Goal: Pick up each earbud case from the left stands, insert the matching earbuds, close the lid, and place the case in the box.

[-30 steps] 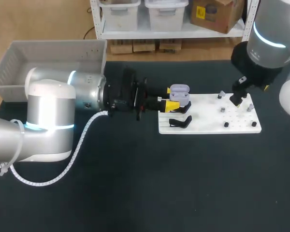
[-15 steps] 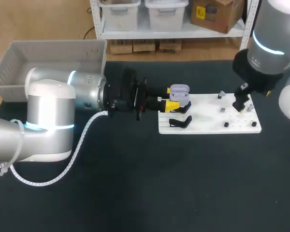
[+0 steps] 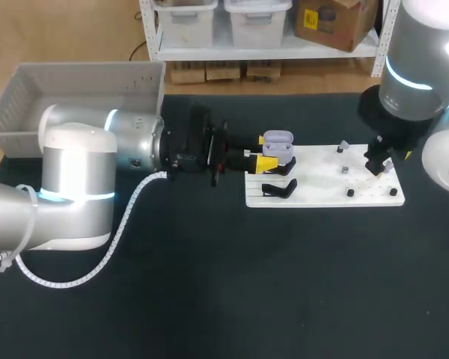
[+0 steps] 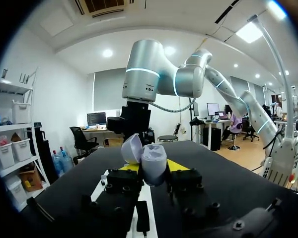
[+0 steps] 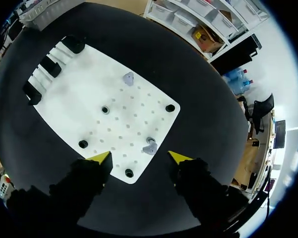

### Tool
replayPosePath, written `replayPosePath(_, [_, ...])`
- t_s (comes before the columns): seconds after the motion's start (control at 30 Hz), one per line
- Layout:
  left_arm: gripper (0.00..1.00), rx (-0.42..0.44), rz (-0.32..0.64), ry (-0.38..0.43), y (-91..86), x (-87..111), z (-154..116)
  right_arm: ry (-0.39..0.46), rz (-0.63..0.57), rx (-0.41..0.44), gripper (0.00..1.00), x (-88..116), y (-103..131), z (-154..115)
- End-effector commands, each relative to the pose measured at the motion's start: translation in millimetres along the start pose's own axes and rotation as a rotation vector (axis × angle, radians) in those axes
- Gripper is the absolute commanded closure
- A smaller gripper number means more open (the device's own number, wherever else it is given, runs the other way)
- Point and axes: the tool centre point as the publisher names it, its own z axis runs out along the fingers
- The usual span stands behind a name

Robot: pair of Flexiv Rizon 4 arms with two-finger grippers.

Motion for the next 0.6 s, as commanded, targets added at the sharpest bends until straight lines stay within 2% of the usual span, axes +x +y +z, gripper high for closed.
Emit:
replayPosePath(0.03, [1.0, -0.005, 0.003, -0.002, -1.4, 0.6, 0, 0.016, 0.008, -0.005, 0.34, -5, -2, 8])
replayPosePath(0.3, [1.0, -0.005, 0.003, -0.002, -1.4, 0.6, 0, 0.032, 0.032, -0.005, 0.4, -5, -8, 18])
replayPosePath(0.37, [1.0, -0.005, 0.003, -0.002, -1.4, 0.6, 0, 0.034, 0.035, -0.006, 0.45, -4, -8, 20])
replayPosePath(0.6, [1.0, -0.005, 0.003, -0.002, -1.4, 0.6, 0, 0.035, 0.043, -0.008, 0.51, -5, -8, 22])
